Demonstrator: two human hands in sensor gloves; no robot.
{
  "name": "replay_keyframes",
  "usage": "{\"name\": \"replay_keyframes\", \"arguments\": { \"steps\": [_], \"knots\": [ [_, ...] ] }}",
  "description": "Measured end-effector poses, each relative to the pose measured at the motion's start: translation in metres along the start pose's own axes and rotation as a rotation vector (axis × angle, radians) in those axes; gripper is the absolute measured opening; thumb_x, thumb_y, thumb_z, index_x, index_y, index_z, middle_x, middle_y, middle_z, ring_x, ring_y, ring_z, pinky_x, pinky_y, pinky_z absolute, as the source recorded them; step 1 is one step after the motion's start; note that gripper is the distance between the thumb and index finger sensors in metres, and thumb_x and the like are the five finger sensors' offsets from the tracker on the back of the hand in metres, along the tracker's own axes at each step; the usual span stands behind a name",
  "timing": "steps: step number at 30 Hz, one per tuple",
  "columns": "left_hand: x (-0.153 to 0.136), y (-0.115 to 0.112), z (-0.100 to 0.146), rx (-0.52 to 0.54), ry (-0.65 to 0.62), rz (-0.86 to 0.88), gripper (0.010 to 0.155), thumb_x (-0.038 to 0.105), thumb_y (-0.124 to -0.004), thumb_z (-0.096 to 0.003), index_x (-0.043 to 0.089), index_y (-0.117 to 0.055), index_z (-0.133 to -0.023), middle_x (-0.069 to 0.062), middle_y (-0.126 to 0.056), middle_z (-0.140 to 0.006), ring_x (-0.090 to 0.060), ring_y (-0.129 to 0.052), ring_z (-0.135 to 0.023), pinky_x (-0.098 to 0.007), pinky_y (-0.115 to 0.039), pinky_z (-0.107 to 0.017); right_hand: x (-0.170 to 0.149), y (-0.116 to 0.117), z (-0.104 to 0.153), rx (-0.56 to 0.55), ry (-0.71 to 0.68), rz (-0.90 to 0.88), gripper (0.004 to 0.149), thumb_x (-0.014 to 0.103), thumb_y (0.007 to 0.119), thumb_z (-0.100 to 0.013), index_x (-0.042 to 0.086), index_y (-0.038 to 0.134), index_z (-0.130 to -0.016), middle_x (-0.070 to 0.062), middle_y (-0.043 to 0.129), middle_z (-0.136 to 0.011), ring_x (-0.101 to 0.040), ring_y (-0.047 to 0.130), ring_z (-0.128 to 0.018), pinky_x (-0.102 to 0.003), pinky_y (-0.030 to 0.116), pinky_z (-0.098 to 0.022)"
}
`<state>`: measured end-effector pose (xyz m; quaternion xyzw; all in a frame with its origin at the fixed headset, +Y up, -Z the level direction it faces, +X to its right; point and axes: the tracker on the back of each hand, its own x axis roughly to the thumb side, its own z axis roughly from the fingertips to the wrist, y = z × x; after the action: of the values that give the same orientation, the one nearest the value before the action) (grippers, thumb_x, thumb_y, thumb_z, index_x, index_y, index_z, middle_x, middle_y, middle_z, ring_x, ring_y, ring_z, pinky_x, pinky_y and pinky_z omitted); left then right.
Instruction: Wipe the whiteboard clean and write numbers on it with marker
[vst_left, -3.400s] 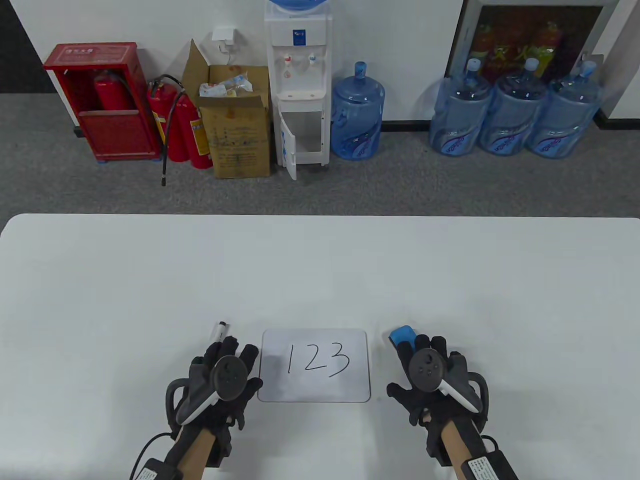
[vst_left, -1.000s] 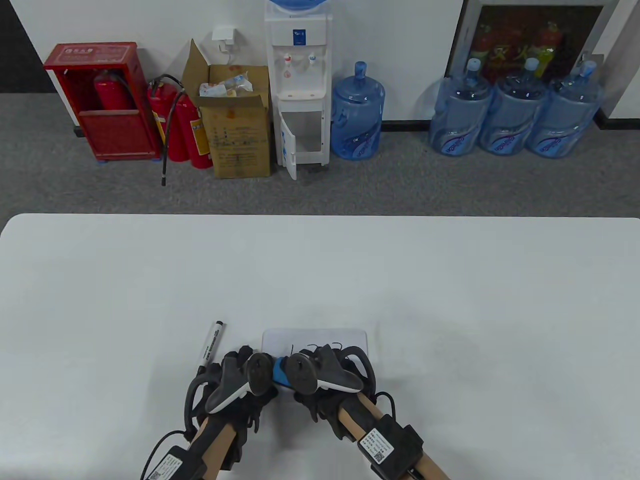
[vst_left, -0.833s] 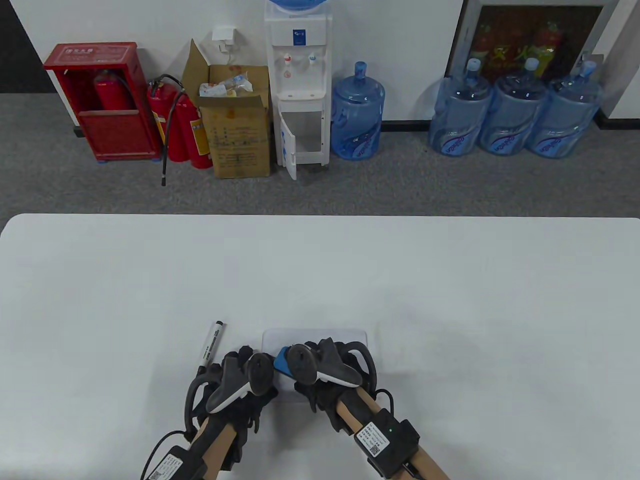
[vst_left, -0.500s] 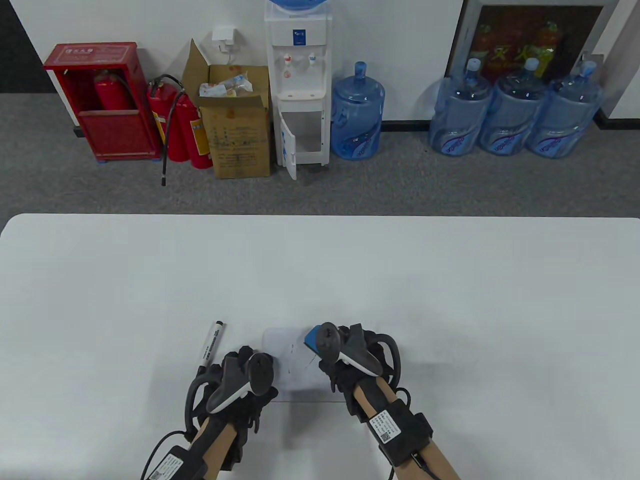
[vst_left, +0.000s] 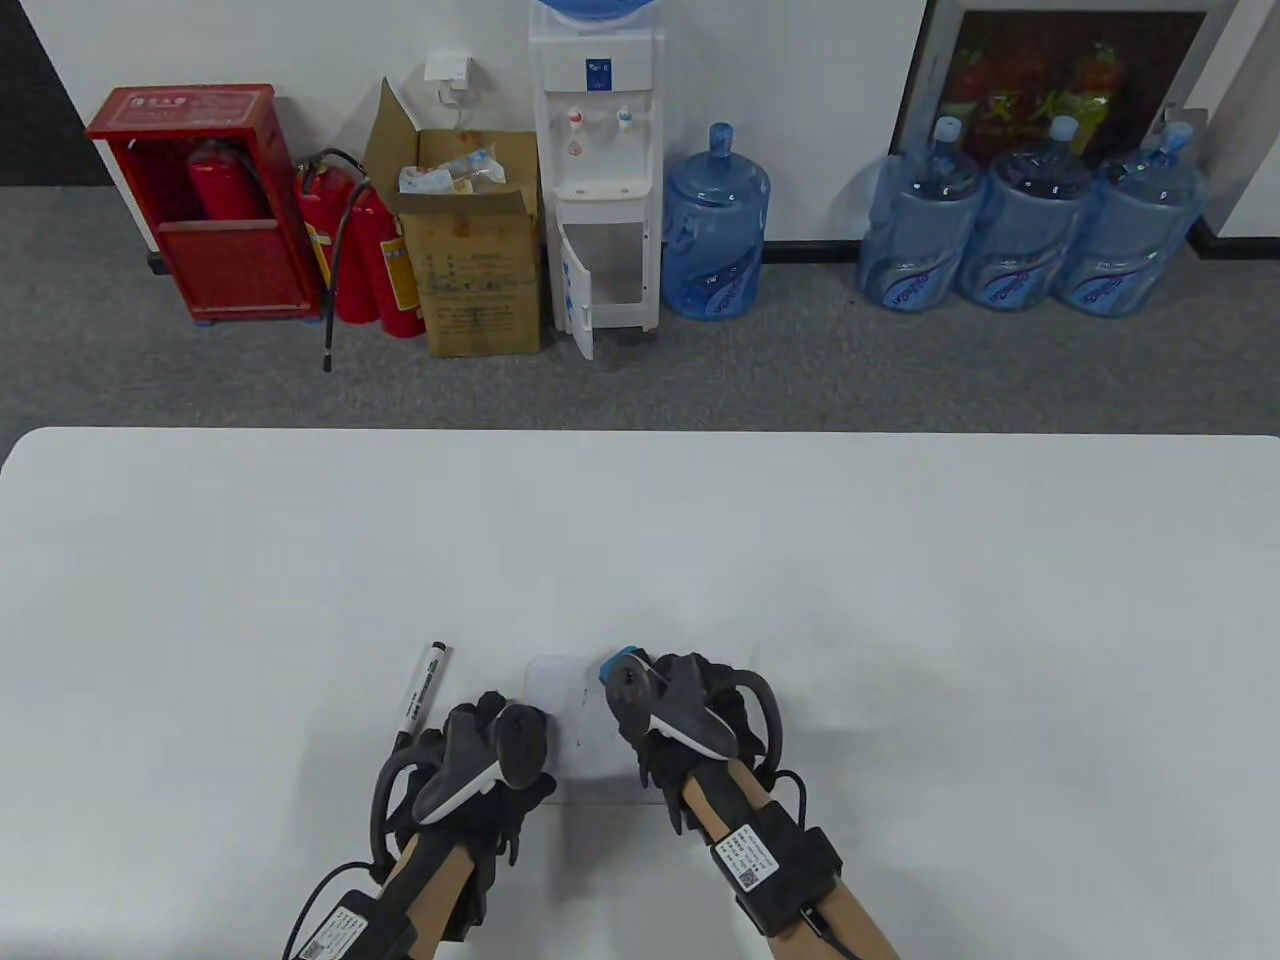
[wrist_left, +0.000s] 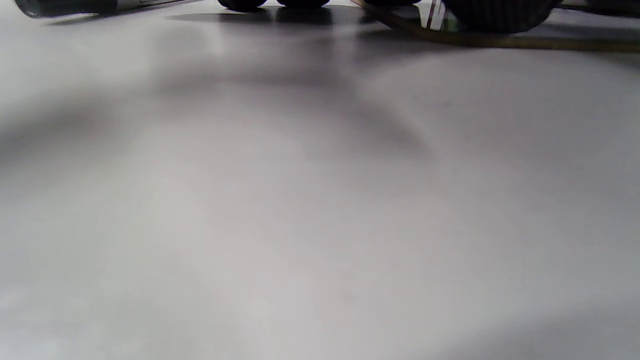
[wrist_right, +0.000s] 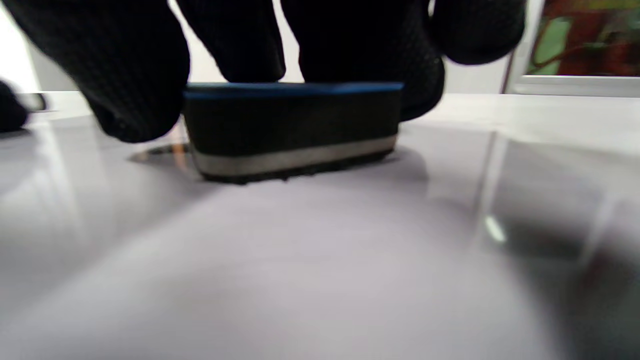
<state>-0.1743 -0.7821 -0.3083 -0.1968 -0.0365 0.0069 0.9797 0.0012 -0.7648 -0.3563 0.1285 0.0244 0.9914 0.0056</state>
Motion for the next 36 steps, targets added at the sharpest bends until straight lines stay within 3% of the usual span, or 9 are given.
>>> {"name": "replay_keyframes", "arguments": {
  "steps": [7,15,20,28,31,36],
  "knots": [
    [0.000,0.000,-0.001,-0.003,0.001,0.000,0.069,0.058,-0.061,-0.0477,0.042,-0.037,-0.111,-0.007,-0.029,-0.127,-0.043,-0.037,-0.115,-0.067,-0.036,-0.081,0.031,0.000,0.020,0.029,-0.160,0.035,0.068,0.050,0.085,-0.040,0.028,0.066,-0.101,-0.014,0.071,-0.096,-0.034,0.083,-0.076,-0.059,0.061,-0.061],
    [0.001,0.000,-0.001,-0.010,0.002,0.001,0.069,0.058,-0.060,-0.0478,0.042,-0.037,-0.111,-0.007,-0.028,-0.127,-0.043,-0.037,-0.115,-0.067,-0.036,-0.081,0.021,0.000,0.038,0.066,-0.244,0.003,0.068,0.050,0.086,-0.039,0.032,0.065,-0.101,-0.012,0.069,-0.099,-0.033,0.082,-0.079,-0.060,0.059,-0.063],
    [0.000,0.000,-0.001,-0.010,0.002,0.004,0.069,0.058,-0.061,-0.0478,0.043,-0.037,-0.111,-0.006,-0.027,-0.127,-0.043,-0.036,-0.115,-0.067,-0.036,-0.081,-0.007,0.000,0.035,0.076,-0.138,-0.031,0.067,0.050,0.086,-0.039,0.034,0.065,-0.101,-0.011,0.070,-0.098,-0.034,0.082,-0.080,-0.060,0.057,-0.065],
    [0.000,0.000,-0.001,-0.011,0.001,0.006,0.069,0.058,-0.061,-0.0478,0.043,-0.037,-0.111,-0.006,-0.027,-0.127,-0.043,-0.036,-0.115,-0.067,-0.036,-0.081,-0.080,-0.001,0.025,0.049,0.169,-0.081,0.069,0.051,0.086,-0.038,0.032,0.066,-0.101,-0.013,0.072,-0.096,-0.035,0.083,-0.076,-0.060,0.057,-0.064],
    [0.000,0.000,-0.001,-0.015,-0.003,0.022,0.069,0.057,-0.061,-0.0479,0.043,-0.037,-0.111,-0.007,-0.026,-0.126,-0.044,-0.035,-0.115,-0.066,-0.035,-0.082,-0.084,0.000,0.022,0.042,0.211,-0.123,0.070,0.052,0.086,-0.038,0.029,0.067,-0.101,-0.014,0.073,-0.095,-0.036,0.082,-0.075,-0.061,0.057,-0.063],
    [0.000,-0.001,-0.002,-0.019,-0.003,0.023,0.069,0.057,-0.061,-0.0479,0.043,-0.036,-0.111,-0.007,-0.025,-0.126,-0.044,-0.034,-0.115,-0.066,-0.034,-0.082,-0.061,-0.001,0.014,0.011,0.195,-0.005,0.072,0.055,0.084,-0.039,0.024,0.067,-0.101,-0.015,0.075,-0.092,-0.036,0.084,-0.072,-0.060,0.059,-0.062]
  ]
}}
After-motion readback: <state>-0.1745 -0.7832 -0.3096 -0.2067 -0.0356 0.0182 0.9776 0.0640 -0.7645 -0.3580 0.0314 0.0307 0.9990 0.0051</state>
